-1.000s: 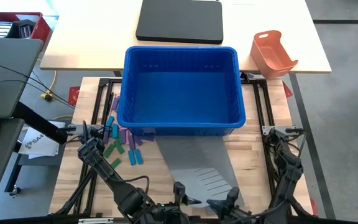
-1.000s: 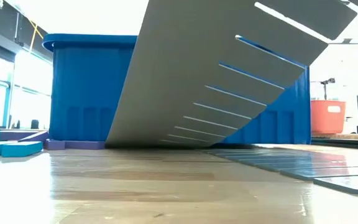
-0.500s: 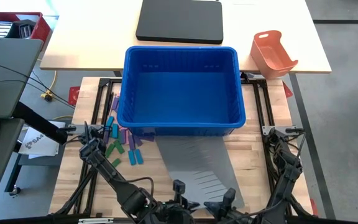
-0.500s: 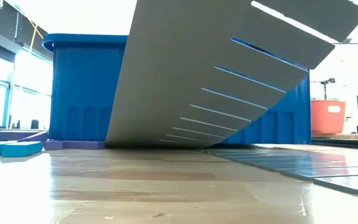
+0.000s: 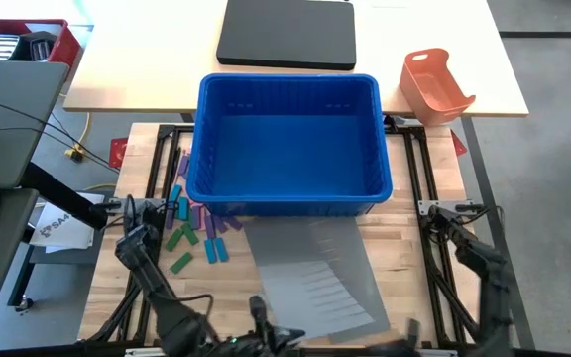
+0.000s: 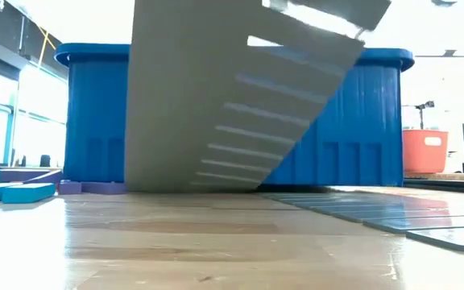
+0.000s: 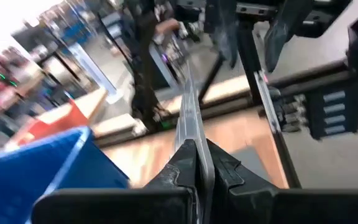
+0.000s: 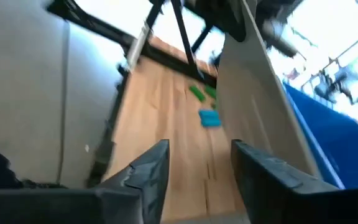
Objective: Sort blocks
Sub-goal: Insert the bin divider into the blue bin
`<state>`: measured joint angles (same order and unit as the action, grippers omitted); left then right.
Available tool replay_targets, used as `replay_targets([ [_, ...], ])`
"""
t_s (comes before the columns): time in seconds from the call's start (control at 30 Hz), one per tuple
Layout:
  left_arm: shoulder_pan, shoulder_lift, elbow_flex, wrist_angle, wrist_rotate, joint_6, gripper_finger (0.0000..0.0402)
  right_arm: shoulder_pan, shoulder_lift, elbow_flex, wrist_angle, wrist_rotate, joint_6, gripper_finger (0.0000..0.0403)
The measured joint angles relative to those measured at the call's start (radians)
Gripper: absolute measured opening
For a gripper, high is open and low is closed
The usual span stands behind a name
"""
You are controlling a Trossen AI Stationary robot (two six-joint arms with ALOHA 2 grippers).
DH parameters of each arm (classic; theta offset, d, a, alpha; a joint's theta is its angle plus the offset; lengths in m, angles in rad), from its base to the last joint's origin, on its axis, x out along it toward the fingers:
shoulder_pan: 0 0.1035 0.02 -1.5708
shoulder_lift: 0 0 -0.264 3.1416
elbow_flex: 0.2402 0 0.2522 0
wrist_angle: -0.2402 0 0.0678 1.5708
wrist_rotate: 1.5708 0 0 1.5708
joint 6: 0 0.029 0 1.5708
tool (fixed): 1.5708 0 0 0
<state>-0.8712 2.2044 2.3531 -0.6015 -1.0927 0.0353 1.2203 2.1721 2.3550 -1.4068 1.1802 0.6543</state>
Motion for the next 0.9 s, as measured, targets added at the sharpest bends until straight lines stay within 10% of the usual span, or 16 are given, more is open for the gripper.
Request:
replay_targets([
  [0.47,-0.127,-0.023,0.002,0.785,-0.1,0.812,0.0001,0.106,-0.027,0.0,-0.064,0.118,0.15,0.0187],
  [0.9,-0.134,-0.022,0.002,0.832,-0.102,0.892,0.0,-0.126,-0.035,-0.003,-0.169,-0.147,0.228,0.0256],
])
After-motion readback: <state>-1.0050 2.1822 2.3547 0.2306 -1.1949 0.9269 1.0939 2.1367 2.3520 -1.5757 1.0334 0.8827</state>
